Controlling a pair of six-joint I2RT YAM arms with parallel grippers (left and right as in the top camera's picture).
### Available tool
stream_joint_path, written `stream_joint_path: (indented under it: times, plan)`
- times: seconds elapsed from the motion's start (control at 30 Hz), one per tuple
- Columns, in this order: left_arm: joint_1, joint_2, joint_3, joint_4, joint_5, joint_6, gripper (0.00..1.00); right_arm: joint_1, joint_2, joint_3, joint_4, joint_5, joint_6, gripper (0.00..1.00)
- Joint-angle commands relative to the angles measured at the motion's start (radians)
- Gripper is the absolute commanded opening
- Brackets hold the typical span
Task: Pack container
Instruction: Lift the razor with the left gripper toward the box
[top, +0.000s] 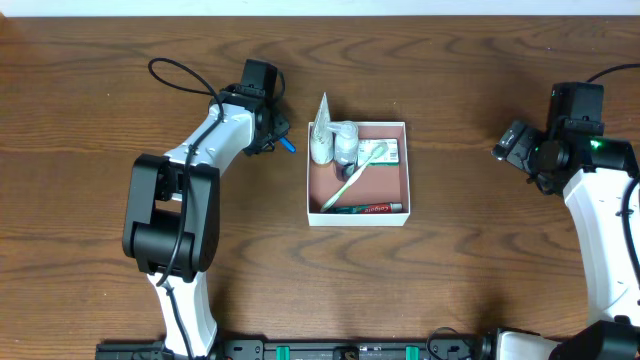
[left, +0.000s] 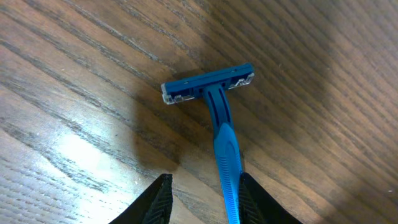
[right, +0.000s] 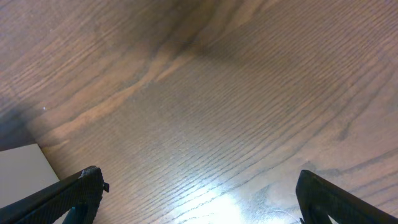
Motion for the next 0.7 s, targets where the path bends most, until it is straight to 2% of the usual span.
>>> stream_joint_path:
  times: [0.0,0.67]
  plan:
    - [0.004,0.025,-0.004,0.009,-0.023,0.000,0.40,-0.005,-0.017,0.013,0.001,0.006,0.006,0.99]
    - [0.003,0.025,-0.004,0.072,0.014,0.000,0.41,-0.005,-0.017,0.013,0.001,0.006,0.006,0.99]
